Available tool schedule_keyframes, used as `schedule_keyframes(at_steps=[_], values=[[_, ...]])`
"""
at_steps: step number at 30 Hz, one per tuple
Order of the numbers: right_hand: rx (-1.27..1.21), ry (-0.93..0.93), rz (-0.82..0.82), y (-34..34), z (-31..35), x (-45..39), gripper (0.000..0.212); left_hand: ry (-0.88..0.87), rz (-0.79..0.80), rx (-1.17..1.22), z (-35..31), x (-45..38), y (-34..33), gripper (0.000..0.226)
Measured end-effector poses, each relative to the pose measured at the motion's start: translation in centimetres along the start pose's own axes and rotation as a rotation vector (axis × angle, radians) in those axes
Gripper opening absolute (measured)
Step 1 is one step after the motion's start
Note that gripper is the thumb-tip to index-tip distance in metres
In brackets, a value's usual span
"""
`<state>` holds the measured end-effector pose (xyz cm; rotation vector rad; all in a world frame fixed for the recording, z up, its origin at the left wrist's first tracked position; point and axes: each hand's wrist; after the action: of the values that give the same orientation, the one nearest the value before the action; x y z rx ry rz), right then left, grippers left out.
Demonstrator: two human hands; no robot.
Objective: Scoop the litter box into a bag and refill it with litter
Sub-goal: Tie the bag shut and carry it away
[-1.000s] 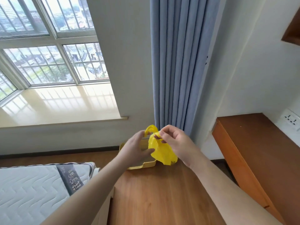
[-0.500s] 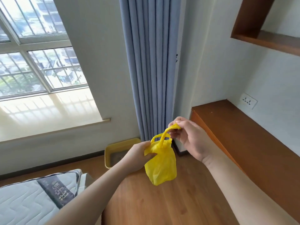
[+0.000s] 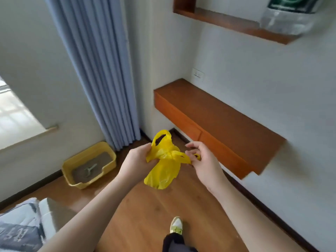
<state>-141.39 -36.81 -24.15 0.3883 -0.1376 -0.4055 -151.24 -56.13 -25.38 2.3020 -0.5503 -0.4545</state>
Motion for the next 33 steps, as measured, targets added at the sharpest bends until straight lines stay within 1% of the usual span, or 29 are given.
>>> schedule_keyframes(at_steps=[3,6,8,12,14,16,19,23,27,30,33], values=[[0.173,0.075,-0.09,3.3,-1.4,3.9,0.016,-0.082,0.071,0.03,-3.4,0.8,-2.3,0.01],[0.291,0.107,-0.193,6.2,-2.7,7.1,0.031,-0.155,0.145,0.068,-7.0,1.8,-4.4,0.008],[0.308,0.089,-0.213,7.7,-3.3,9.2,0.036,-0.194,0.185,0.099,-9.2,2.6,-5.8,0.009],[0.238,0.092,-0.26,10.6,-4.4,13.6,0.038,-0.277,0.298,0.121,-13.4,4.5,-8.9,0.015],[0.257,0.078,-0.315,12.4,-5.5,15.6,0.033,-0.326,0.336,0.126,-15.5,5.4,-10.5,0.018],[0.304,0.05,-0.368,14.7,-7.1,17.7,0.022,-0.377,0.364,0.122,-17.7,6.3,-12.5,0.021],[0.4,0.017,-0.454,18.8,-9.6,21.9,0.013,-0.464,0.408,0.119,-21.5,8.2,-15.9,0.02],[0.551,-0.048,-0.535,25.4,-14.0,29.0,0.006,-0.562,0.541,0.148,-27.2,11.7,-21.8,0.019],[0.669,-0.131,-0.58,32.1,-18.2,36.6,0.009,-0.658,0.667,0.12,-33.7,15.6,-28.4,0.022],[0.661,-0.197,-0.623,36.3,-20.9,41.5,0.009,-0.757,0.728,0.13,-38.5,18.9,-32.9,0.022],[0.602,-0.26,-0.672,39.5,-23.2,45.3,0.012,-0.805,0.771,0.111,-42.3,22.0,-37.0,0.027]])
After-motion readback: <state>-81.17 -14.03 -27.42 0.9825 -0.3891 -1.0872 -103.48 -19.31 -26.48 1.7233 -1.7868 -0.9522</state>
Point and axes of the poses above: each hand's wrist, its own x-axis away from the middle knuckle, its own y-axis out of the back of the hand, z = x × y, and after that the axes turned 4 degrees about -y, right-handed
